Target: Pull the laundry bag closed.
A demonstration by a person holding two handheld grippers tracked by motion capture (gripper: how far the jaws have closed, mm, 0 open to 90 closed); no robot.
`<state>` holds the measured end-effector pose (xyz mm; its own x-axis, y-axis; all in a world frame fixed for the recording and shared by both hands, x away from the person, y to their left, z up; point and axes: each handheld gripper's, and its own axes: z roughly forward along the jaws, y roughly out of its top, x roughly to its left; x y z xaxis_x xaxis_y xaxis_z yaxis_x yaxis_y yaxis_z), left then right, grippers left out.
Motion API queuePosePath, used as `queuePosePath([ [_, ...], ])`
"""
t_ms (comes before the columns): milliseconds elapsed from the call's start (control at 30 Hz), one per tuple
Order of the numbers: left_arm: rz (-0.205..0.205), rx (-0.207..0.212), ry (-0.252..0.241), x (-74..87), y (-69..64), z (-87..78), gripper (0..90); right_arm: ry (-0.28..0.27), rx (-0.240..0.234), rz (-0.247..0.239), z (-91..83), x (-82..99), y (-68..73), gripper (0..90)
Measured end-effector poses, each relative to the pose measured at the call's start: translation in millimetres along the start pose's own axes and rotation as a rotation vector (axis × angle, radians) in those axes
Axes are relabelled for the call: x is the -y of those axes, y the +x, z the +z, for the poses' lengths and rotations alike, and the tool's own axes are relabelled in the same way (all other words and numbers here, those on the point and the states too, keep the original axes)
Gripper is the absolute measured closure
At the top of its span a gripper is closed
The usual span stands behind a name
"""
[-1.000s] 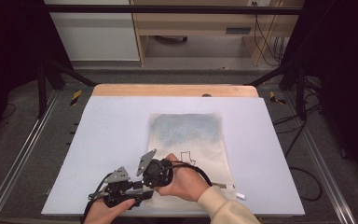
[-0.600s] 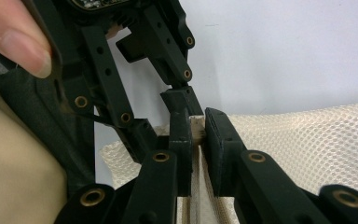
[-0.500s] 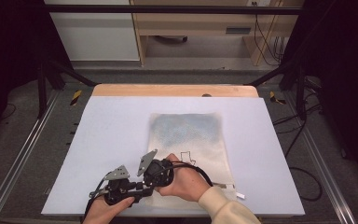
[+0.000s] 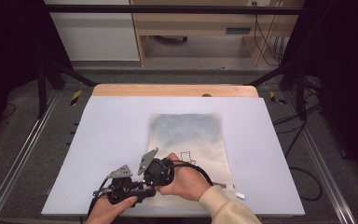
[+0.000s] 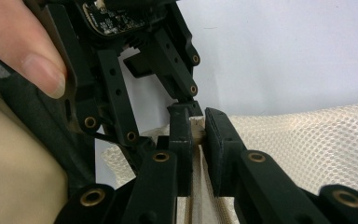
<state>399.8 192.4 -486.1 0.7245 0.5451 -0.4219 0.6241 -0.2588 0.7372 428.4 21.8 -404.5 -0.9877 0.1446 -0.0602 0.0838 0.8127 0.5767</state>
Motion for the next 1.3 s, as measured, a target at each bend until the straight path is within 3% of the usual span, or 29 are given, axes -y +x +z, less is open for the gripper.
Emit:
queuePosePath([
  [167, -0.032, 0.051, -0.015, 0.2, 2.1, 3.1, 58.8, -0.01, -0.001, 0.01, -1.1, 0.5, -0.5, 81.9],
  [633, -0.043, 0.051, -0.021, -0.3, 5.5, 6.2, 80.0, -0.014, 0.004, 0.009, -4.0, 2.2, -0.5, 81.8],
  [1000, -0.042, 0.039, -0.008, -0.1, 6.0, 5.7, 82.2, -0.016, 0.017, 0.002, -3.1, 6.3, 1.5, 81.8],
  [1033, -0.045, 0.038, -0.009, 0.1, 5.9, 5.7, 82.2, -0.015, 0.022, -0.02, -2.8, 7.4, 1.2, 81.8],
  [1300, -0.043, 0.031, -0.013, 0.1, 6.1, 5.3, 82.6, -0.006, 0.029, -0.033, -1.3, 11.5, 1.7, 81.8],
])
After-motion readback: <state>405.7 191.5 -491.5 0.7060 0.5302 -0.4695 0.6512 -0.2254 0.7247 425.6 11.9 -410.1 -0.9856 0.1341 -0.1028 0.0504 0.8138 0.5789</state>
